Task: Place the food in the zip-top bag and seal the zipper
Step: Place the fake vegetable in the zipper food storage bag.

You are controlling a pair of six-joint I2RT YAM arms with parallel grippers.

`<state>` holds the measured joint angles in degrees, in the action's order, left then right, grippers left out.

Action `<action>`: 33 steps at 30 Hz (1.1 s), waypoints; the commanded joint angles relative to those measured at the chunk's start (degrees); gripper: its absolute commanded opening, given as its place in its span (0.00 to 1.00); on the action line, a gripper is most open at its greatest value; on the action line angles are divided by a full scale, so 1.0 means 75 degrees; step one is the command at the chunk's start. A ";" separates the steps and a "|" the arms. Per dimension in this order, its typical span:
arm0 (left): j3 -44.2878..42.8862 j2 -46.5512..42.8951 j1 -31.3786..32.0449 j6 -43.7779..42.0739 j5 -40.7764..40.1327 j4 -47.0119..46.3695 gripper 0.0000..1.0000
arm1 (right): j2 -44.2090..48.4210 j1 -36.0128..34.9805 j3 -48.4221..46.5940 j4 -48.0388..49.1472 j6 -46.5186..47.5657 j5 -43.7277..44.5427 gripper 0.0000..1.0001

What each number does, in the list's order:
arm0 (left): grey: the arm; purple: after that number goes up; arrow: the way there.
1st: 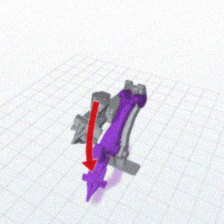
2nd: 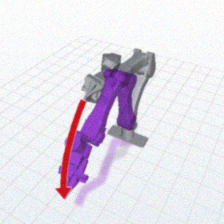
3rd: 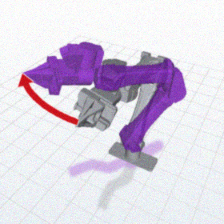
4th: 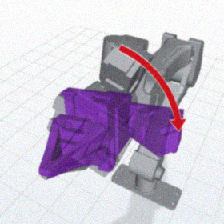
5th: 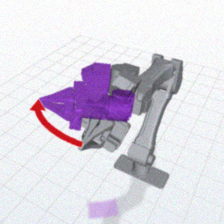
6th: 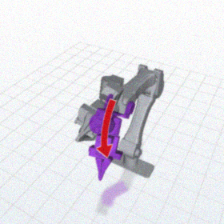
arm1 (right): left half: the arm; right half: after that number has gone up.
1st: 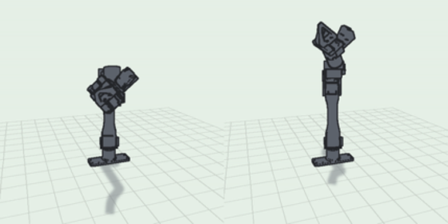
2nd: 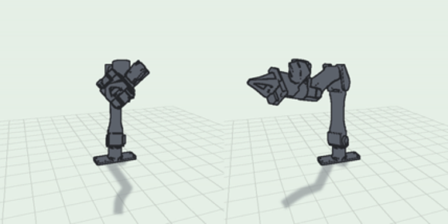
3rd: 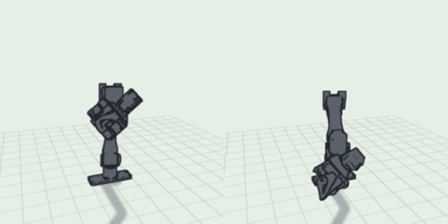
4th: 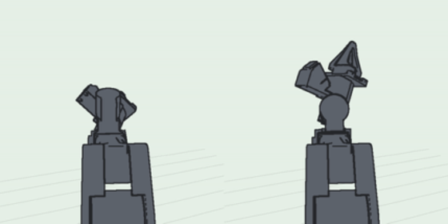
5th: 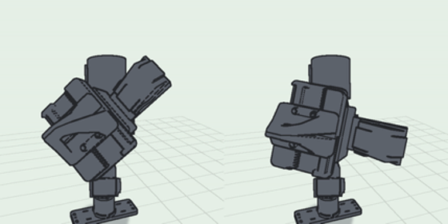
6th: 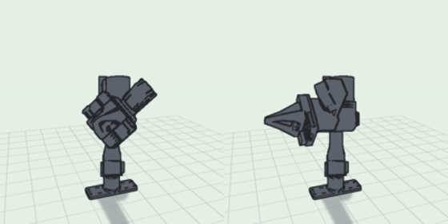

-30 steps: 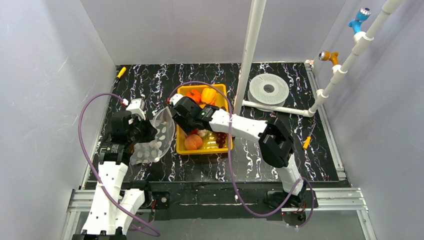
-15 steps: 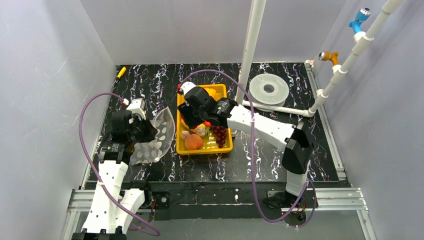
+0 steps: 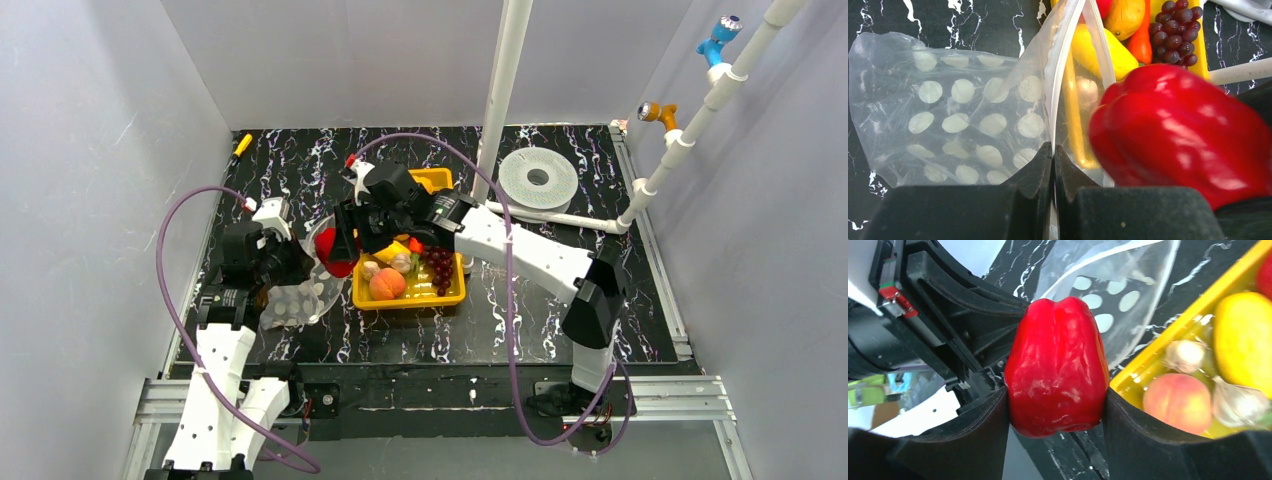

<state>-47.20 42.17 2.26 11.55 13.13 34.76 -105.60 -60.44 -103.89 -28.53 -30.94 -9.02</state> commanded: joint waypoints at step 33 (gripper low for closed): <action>0.0168 -0.1079 0.0021 -0.0006 -0.0073 -0.0149 0.00 | -0.0377 -0.0138 -0.0612 -0.0014 0.0008 -0.0226 0.90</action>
<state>-46.30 35.10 2.22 11.57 13.37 33.87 -113.98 -60.95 -107.94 -27.78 -34.10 -11.88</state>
